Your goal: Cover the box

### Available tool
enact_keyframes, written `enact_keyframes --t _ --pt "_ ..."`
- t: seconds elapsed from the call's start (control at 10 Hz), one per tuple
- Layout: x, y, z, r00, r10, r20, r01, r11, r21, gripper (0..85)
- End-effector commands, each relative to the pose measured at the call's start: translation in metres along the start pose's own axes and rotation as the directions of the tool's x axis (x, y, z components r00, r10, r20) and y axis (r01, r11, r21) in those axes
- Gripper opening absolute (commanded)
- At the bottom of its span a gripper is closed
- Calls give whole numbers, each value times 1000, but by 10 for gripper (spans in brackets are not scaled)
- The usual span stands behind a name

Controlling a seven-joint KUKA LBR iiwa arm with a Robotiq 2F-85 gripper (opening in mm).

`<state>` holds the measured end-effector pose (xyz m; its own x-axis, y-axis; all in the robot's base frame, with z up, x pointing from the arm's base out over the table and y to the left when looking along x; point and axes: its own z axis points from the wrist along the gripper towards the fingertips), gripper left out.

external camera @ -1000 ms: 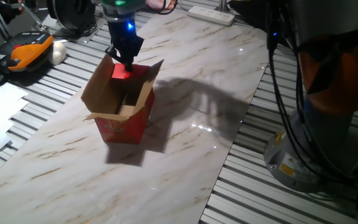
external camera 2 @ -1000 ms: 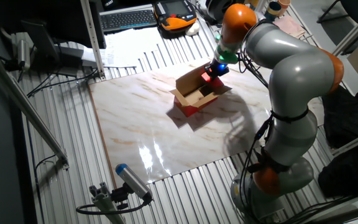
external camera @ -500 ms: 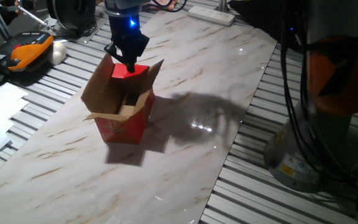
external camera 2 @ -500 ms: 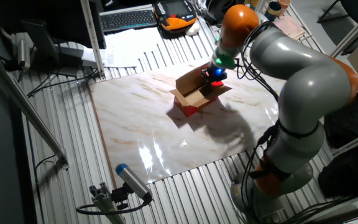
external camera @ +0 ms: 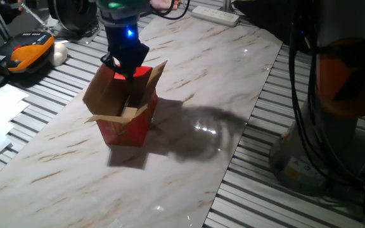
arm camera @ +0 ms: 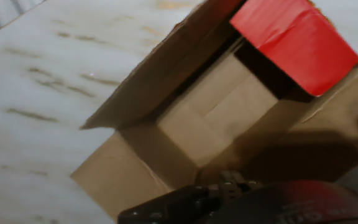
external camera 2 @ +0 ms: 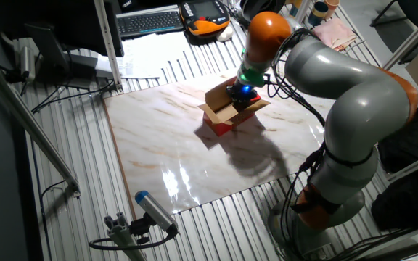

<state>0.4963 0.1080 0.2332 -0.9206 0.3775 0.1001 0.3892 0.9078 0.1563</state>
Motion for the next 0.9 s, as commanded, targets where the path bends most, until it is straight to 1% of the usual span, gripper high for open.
enact_keyframes --t 0.0,0.1,0.2,0.3,0.4,0.5,0.6,0.7,0.8 --pt "0 0 0 999 -30 -43 28 998 -60 0" --pt "0 0 0 996 -25 -83 15 992 -122 0" --pt "3 3 0 996 -14 -86 4 993 -118 0" --pt "15 16 3 997 16 -70 -23 994 -105 0" --pt "29 31 7 998 44 -47 -48 995 -87 0" --pt "43 46 10 996 85 -33 -87 992 -86 0" --pt "53 56 12 993 113 -27 -115 989 -92 0" --pt "62 65 13 990 137 -15 -138 986 -97 0" --pt "69 75 13 987 163 -14 -163 982 -97 0"
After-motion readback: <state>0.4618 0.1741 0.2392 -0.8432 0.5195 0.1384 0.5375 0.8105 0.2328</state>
